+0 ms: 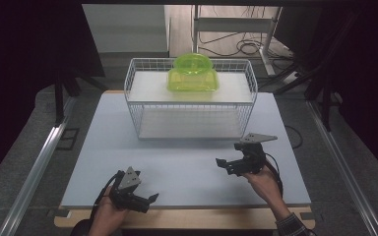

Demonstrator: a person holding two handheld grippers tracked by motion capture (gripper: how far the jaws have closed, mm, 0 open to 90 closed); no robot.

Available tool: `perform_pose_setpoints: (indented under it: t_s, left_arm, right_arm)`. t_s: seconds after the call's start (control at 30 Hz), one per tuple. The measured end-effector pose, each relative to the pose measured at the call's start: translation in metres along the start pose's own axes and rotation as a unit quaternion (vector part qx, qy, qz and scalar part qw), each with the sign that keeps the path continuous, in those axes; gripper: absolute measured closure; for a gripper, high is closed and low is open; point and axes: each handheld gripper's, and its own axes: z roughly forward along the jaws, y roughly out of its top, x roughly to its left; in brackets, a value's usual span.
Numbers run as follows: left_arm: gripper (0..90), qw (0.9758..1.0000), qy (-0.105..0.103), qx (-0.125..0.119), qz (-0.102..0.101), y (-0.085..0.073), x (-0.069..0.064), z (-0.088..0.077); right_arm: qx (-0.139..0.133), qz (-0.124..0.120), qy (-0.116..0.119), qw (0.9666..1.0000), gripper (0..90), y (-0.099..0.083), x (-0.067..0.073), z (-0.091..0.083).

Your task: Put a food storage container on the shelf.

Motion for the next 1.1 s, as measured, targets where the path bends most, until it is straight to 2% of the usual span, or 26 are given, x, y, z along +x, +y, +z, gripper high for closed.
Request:
perform_pose_setpoints:
  t_s: [0.47,1.1]
  left_arm:
    - [0.4,1.0000,0.001,0.001,0.002,0.000,0.000,0.000]
    - [0.2,0.9999,-0.001,0.009,0.006,-0.001,0.000,0.003]
  right_arm:
    - [0.001,0.003,-0.013,0.9999,0.0,-0.020,0.002,-0.015]
    - [0.030,-0.017,-0.053,0.9980,0.0,-0.049,-0.002,-0.022]
